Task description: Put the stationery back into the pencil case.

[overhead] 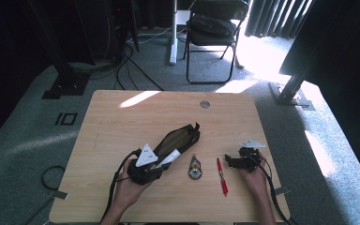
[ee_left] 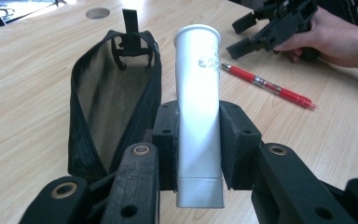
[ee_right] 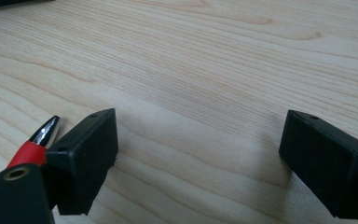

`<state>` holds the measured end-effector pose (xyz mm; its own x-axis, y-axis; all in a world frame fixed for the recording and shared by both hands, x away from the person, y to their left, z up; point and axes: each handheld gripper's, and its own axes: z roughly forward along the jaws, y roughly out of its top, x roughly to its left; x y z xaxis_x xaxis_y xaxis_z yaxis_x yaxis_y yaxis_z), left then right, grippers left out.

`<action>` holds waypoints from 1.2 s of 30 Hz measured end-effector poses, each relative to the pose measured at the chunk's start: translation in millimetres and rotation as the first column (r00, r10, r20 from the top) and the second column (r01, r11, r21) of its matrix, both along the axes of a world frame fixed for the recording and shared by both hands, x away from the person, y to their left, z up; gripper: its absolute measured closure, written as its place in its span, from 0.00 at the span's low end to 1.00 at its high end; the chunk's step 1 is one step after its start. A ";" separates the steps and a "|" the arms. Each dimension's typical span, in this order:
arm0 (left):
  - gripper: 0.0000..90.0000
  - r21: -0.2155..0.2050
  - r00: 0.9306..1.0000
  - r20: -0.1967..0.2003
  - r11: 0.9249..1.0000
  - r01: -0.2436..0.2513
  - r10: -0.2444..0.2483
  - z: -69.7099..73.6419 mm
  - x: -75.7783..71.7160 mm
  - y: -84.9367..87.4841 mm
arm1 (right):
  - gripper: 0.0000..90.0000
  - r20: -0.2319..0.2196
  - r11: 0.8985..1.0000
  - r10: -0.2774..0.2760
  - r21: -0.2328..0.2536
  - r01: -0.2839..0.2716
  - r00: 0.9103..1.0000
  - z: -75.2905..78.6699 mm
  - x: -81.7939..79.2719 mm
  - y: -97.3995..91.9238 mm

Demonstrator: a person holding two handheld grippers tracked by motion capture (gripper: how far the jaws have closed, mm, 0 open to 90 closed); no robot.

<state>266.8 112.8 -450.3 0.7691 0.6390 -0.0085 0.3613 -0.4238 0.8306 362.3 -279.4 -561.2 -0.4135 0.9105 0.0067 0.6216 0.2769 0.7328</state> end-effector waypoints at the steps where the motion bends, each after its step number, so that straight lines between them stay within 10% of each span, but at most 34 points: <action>1: 0.79 0.003 1.000 0.003 1.000 0.001 -0.001 0.8 0.6 0.3 | 0.13 0.000 1.000 0.000 0.000 0.000 1.000 0.0 0.0 0.0; 36: 0.79 -0.030 0.998 0.049 0.998 -0.047 0.049 9.2 27.0 2.9 | 0.13 0.000 1.000 0.000 0.000 0.000 1.000 0.0 0.0 0.0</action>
<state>293.8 115.7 -441.2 0.7374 0.6754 0.0098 0.3391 -0.3827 0.8594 362.3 -279.3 -561.2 -0.4133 0.9106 0.0067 0.6217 0.2768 0.7327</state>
